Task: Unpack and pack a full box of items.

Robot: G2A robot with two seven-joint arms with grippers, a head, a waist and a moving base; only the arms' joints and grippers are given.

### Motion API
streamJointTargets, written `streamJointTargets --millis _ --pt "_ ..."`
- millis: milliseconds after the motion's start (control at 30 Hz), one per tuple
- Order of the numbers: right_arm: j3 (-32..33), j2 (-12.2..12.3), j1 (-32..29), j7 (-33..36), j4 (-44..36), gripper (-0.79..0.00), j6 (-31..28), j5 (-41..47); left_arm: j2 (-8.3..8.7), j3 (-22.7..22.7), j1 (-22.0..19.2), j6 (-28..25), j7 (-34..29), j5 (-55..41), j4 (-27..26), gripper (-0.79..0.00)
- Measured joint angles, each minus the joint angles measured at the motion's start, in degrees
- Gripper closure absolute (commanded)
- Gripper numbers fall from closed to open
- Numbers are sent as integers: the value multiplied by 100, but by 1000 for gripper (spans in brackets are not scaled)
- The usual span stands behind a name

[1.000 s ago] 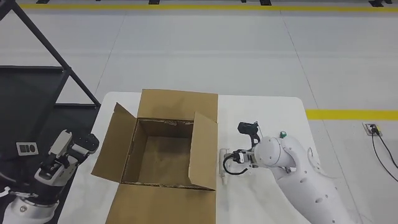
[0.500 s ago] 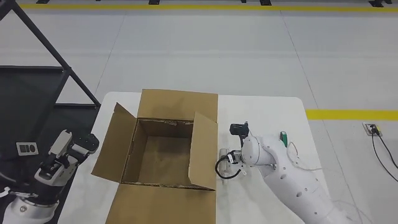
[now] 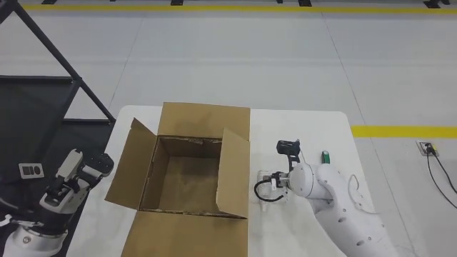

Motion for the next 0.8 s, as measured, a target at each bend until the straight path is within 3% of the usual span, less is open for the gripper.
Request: streamJointTargets --millis 133,400,700,767,800 --pt "-53 13 -54 248 -104 -785 -246 -153 0 0 0 0 0 0 0 -785" --pt "-554 -234 549 325 817 -785 -322 6 0 0 0 0 0 0 0 -785" --pt "-1002 -511 1049 308 1671 -720 -304 144 0 0 0 0 0 0 0 -785" --pt "-1043 -553 1111 300 1770 -686 -296 167 0 0 0 0 0 0 0 -785" --pt "-1064 -576 1143 299 1821 -613 -295 177 0 0 0 0 0 0 0 -785"
